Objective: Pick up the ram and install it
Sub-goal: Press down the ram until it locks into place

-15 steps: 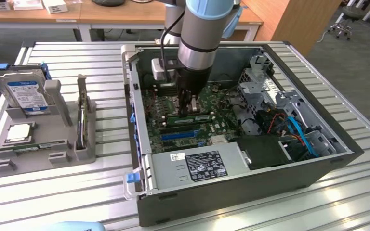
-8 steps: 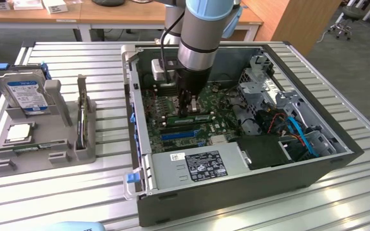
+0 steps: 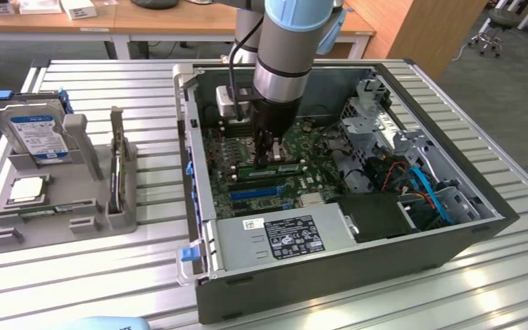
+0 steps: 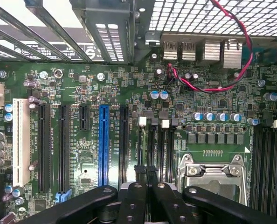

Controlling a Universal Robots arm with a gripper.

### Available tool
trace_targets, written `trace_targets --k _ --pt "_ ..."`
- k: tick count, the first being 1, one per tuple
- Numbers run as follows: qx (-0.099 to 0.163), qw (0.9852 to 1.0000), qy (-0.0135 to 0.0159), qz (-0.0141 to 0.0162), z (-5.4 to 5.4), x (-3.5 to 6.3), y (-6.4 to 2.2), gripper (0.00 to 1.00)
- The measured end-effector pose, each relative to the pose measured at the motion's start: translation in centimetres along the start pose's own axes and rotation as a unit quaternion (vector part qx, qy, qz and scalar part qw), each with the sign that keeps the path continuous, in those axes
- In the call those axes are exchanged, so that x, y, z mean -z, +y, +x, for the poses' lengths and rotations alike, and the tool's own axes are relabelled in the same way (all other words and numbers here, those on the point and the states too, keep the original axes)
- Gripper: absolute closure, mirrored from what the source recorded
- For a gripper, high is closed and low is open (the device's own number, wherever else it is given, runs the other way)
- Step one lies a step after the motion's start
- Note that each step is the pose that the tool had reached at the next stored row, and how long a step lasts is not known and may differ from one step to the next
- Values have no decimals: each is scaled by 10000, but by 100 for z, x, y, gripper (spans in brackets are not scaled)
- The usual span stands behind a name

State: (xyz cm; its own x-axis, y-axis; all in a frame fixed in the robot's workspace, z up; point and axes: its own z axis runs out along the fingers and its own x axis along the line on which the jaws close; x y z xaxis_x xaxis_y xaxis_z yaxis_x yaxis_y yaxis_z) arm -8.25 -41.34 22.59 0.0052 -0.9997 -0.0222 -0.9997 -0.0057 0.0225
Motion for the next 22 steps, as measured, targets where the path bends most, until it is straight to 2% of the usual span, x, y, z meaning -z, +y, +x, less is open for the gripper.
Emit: trace_targets --k 22 --pt "0 10000 -3 0 0 -25 0 90"
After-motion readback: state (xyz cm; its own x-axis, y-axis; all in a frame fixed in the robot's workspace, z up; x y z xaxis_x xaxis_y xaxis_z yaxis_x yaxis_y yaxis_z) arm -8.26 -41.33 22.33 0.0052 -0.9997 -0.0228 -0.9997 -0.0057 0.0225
